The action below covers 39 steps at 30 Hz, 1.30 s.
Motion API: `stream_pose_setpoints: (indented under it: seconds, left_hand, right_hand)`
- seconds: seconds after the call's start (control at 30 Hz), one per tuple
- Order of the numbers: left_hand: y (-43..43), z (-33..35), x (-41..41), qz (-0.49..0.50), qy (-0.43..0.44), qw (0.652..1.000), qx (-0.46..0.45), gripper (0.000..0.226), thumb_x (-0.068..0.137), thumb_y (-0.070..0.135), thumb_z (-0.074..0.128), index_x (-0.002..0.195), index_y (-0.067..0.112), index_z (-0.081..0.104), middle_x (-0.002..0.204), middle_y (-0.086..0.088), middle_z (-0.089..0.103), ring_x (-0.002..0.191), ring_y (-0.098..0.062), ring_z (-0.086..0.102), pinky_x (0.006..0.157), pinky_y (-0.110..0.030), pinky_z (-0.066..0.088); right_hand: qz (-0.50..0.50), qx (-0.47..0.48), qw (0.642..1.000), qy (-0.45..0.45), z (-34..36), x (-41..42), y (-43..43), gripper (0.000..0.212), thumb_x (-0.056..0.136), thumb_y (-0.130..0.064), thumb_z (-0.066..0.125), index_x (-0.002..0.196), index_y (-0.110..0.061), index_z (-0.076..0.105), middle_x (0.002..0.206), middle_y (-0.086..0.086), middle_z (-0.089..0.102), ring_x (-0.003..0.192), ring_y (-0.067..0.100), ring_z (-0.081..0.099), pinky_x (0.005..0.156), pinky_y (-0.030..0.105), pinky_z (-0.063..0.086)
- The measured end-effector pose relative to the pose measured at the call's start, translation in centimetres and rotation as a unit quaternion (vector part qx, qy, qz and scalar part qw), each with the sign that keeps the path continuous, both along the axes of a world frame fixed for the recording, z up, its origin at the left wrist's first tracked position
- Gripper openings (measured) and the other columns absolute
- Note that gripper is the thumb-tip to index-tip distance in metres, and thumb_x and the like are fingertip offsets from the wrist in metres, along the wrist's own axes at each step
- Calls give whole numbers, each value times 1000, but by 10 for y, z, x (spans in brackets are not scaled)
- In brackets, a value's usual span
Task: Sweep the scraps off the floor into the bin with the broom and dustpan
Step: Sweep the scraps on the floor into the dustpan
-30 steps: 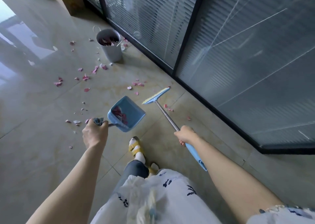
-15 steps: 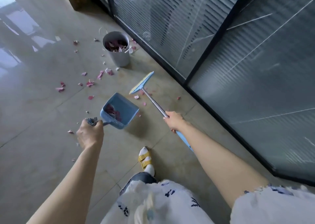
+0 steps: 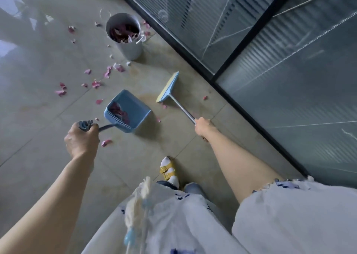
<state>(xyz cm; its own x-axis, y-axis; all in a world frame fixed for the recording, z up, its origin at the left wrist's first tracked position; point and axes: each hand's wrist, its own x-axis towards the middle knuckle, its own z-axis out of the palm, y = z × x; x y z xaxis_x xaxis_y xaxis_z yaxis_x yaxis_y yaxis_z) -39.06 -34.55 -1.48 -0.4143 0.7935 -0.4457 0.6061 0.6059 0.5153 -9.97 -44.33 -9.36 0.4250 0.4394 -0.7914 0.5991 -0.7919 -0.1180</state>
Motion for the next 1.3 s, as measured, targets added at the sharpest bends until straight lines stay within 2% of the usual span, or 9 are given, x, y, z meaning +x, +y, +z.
stream_pose_setpoints:
  seconds: [0.17,0.37,0.4,0.5,0.63,0.87,0.97,1.1,1.3]
  left_hand:
    - [7,2,26,-16,-15,1000,10,21,87,22,54,101,7,60,85,-10,58,59,-22,55,47,-21,46]
    - [10,3,53,-36,-41,998,19,26,84,27,52,101,9,61,88,-12,66,80,-30,67,79,-39,56]
    - [10,2,56,-36,-45,998,16,27,83,29,52,100,10,61,88,-12,67,80,-29,68,81,-41,56]
    - [8,-5,64,-28,-63,997,24,30,76,38,51,93,15,60,91,-14,69,81,-30,69,83,-44,56]
    - [3,-27,68,-21,-67,997,22,36,63,47,46,84,20,56,93,-17,70,87,-35,68,83,-49,56]
    - [-22,-13,90,-23,-68,997,31,33,71,38,52,95,16,60,94,-14,68,82,-32,69,82,-44,57]
    - [-34,-12,90,-40,-61,996,47,13,81,29,54,91,20,55,82,-6,62,58,-20,62,64,-32,56]
    - [-45,-22,80,-47,-49,995,74,8,84,24,53,90,19,53,90,-9,62,51,-10,56,52,-26,52]
    - [-61,-19,85,-42,-40,997,59,21,83,26,51,98,15,60,97,-14,67,60,-21,64,59,-34,57]
  right_hand:
    - [-46,-29,998,-9,4,29,-60,34,100,-14,37,129,-6,53,109,18,61,88,29,56,71,34,46]
    - [-117,-62,991,-15,7,55,-131,39,99,-20,40,136,-18,53,117,19,61,67,24,53,27,16,34]
    - [-140,-63,988,-14,10,59,-140,39,99,-23,41,136,-20,54,107,20,63,56,22,54,23,13,31]
    - [-178,-57,982,-13,30,72,-164,38,97,-29,43,134,-26,55,63,5,50,28,16,49,31,15,36]
    - [-194,-23,981,3,57,74,-185,41,97,-28,41,137,-33,50,61,-4,47,40,18,43,36,15,37]
    - [-152,43,987,13,19,56,-121,42,99,-23,35,139,-28,48,90,7,60,53,21,50,40,20,39]
    - [-147,35,988,18,-4,55,-104,40,101,-21,33,135,-17,53,95,12,60,58,24,53,46,25,43]
    - [-157,18,987,3,-23,56,-128,40,102,-23,32,135,-11,52,118,19,62,79,27,53,53,32,43]
    - [-207,-19,978,-10,-19,60,-208,43,99,-26,37,141,-22,47,121,19,63,68,29,56,62,36,53]
